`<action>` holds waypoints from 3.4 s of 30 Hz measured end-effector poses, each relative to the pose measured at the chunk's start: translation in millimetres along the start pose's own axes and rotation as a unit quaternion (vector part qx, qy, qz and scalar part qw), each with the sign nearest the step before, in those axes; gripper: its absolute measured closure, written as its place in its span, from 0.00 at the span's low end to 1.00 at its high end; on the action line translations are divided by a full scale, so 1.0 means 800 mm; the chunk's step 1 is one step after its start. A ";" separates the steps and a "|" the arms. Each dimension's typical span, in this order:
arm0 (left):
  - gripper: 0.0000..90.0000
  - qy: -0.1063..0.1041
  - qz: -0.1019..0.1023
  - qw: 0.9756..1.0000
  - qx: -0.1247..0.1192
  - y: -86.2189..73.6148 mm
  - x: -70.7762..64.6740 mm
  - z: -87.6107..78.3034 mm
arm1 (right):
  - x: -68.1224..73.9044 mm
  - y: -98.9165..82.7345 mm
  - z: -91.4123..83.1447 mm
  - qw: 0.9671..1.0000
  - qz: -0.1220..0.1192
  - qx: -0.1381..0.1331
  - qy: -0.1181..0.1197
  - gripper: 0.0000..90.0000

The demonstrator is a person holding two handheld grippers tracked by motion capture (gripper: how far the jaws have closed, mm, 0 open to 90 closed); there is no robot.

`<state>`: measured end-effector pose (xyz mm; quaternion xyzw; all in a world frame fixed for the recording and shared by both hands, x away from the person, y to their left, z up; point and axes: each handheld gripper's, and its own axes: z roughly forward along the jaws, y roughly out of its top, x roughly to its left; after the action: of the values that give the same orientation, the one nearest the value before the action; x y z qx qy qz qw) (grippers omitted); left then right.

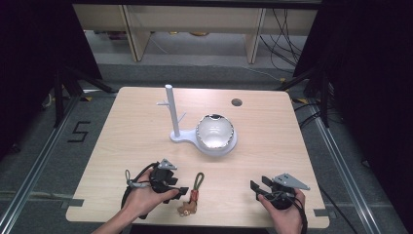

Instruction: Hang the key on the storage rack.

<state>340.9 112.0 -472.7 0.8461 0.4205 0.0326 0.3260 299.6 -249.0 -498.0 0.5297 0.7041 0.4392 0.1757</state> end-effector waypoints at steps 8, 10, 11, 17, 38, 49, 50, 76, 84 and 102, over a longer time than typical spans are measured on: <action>0.46 0.018 0.008 0.997 0.073 0.023 -0.014 0.004 | -0.005 0.000 0.000 1.000 -0.008 0.006 0.005 0.54; 0.45 0.017 -0.003 0.996 0.084 0.028 -0.018 0.007 | -0.005 0.000 0.001 1.000 -0.016 0.006 0.001 0.54; 0.45 0.016 -0.005 0.996 0.088 0.030 -0.019 0.009 | -0.005 -0.001 0.001 1.000 -0.015 0.006 0.001 0.54; 0.45 0.011 -0.019 0.994 0.107 0.040 -0.027 0.024 | -0.005 -0.001 0.001 1.000 -0.014 0.008 0.000 0.54; 0.51 0.034 -0.008 0.983 0.183 0.048 -0.049 0.058 | -0.005 -0.001 0.001 1.000 -0.017 0.012 0.006 0.54; 0.62 0.044 0.022 0.979 0.200 0.048 -0.053 0.060 | -0.005 0.000 -0.001 1.000 -0.015 0.017 0.001 0.54; 0.64 0.044 0.024 0.979 0.200 0.048 -0.053 0.060 | -0.005 0.000 -0.001 1.000 -0.014 0.017 0.001 0.54; 0.77 0.033 0.135 0.972 0.189 0.040 -0.049 0.055 | -0.003 -0.002 -0.002 1.000 -0.003 0.026 -0.001 0.53; 0.77 0.016 0.146 0.978 0.146 0.032 -0.040 0.046 | -0.006 -0.002 -0.001 1.000 -0.019 0.013 -0.003 0.54; 0.76 -0.022 0.154 0.988 -0.011 0.013 -0.020 0.011 | -0.003 -0.003 0.001 1.000 -0.013 0.003 0.006 0.54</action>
<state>340.8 90.9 -470.3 0.8974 0.2778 0.0680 0.3360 300.0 -251.2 -501.0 0.5186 0.7133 0.4377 0.1754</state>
